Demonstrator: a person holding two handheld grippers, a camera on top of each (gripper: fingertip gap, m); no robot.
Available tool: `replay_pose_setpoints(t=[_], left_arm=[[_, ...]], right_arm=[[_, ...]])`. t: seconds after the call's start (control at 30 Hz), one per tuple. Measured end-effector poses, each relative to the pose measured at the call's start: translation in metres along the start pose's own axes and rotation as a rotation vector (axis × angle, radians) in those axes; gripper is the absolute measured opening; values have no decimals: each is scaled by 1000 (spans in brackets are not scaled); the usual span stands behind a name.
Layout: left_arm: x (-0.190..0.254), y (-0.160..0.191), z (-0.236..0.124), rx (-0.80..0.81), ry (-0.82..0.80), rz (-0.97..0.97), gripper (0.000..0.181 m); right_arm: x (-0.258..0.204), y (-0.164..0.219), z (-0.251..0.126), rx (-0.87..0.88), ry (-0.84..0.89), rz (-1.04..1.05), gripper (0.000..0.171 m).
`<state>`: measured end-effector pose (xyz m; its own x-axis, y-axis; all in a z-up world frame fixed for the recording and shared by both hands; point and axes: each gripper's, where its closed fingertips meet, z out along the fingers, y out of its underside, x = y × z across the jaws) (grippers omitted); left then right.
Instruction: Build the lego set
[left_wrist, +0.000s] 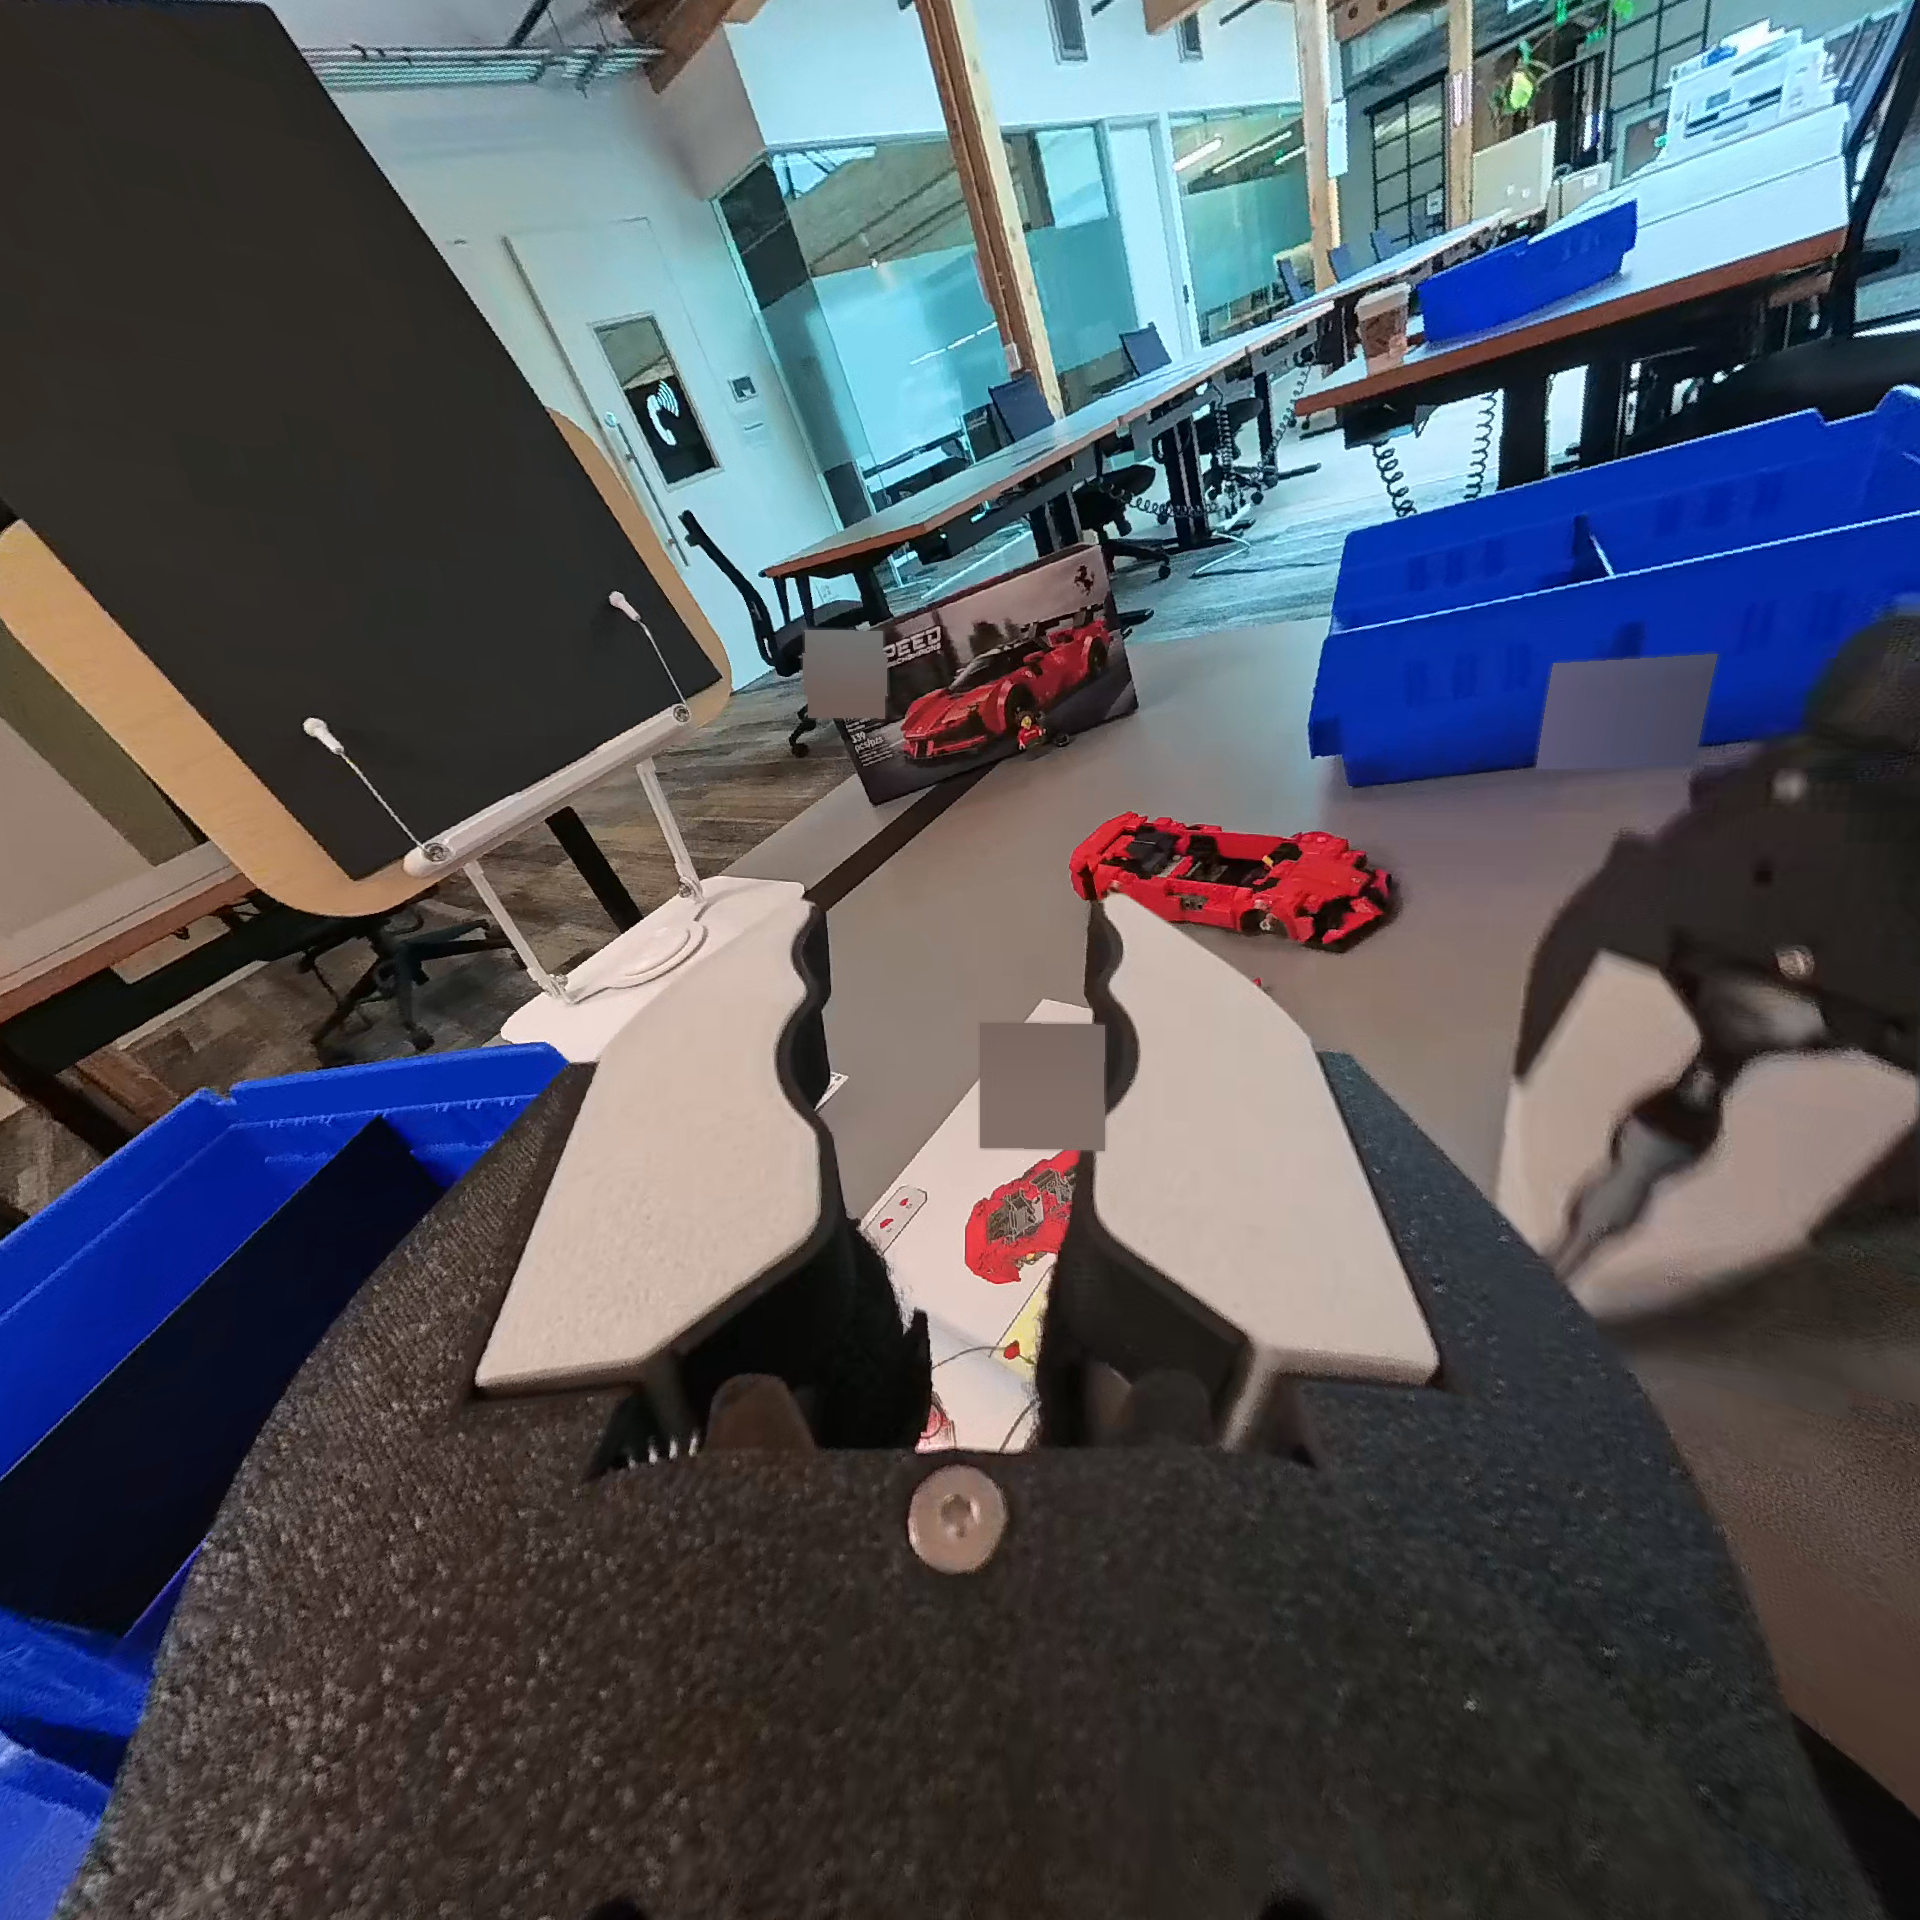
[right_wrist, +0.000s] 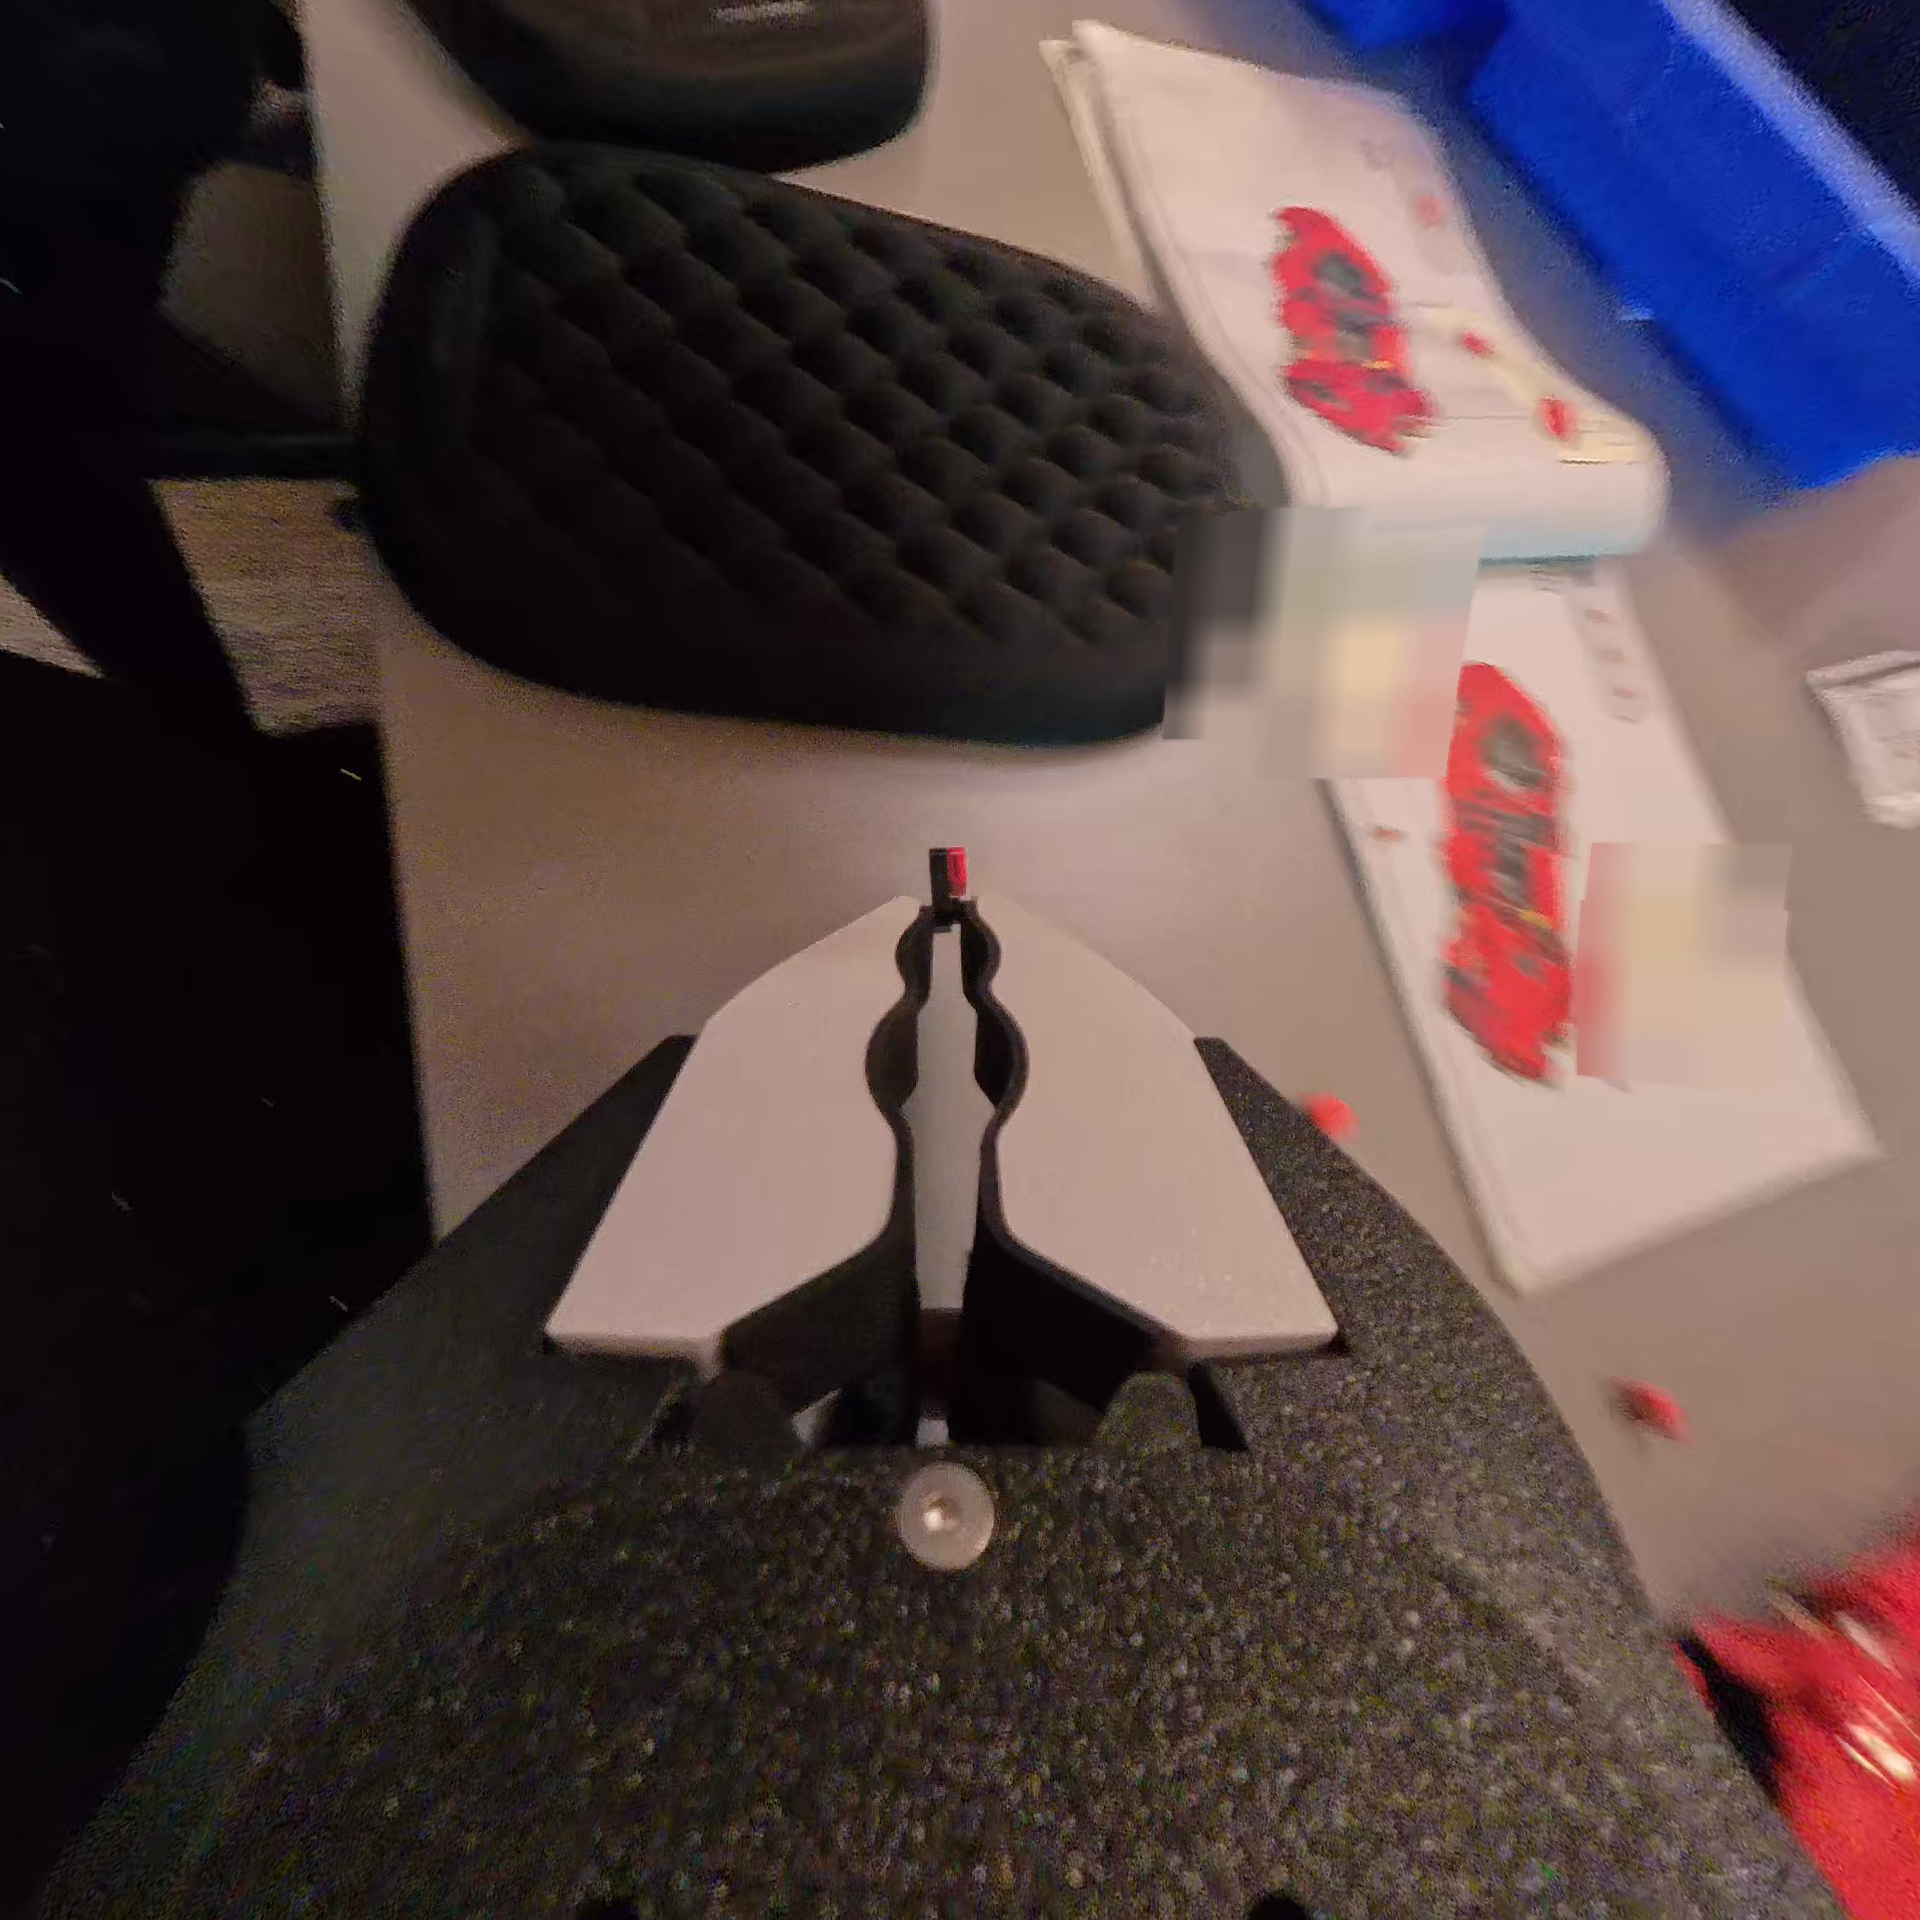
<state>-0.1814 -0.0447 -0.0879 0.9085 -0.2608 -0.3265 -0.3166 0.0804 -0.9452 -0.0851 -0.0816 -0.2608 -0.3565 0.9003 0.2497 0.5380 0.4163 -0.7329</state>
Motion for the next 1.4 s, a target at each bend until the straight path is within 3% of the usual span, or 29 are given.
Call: replay_pose_setpoints(t=[0.13, 0.23, 0.33, 0.43, 0.67, 1.0, 1.23, 1.4], left_arm=[[2, -1, 1, 8, 14, -17, 47], [8, 5, 5, -22, 49, -39, 46], [12, 19, 8, -103, 79, -103, 46], [7, 21, 8, -103, 66, -202, 45], [-15, 26, -5, -118, -27, -178, 45], [-12, 22, -8, -105, -9, -172, 45], [-6, 23, -7, -114, 24, -161, 46], [-4, 25, -8, -123, 42, -156, 46]], right_arm=[[55, 29, -59, -9, 156, -155, 5], [71, 45, -81, 18, 231, -330, 5], [70, 49, -71, 27, 271, -422, 5], [73, 56, -53, -107, 342, -540, 5], [69, 67, -37, -320, 342, -728, 5], [60, 70, -36, -380, 299, -736, 6], [50, 67, -39, -302, 204, -619, 14], [46, 57, -48, -147, 112, -434, 15]])
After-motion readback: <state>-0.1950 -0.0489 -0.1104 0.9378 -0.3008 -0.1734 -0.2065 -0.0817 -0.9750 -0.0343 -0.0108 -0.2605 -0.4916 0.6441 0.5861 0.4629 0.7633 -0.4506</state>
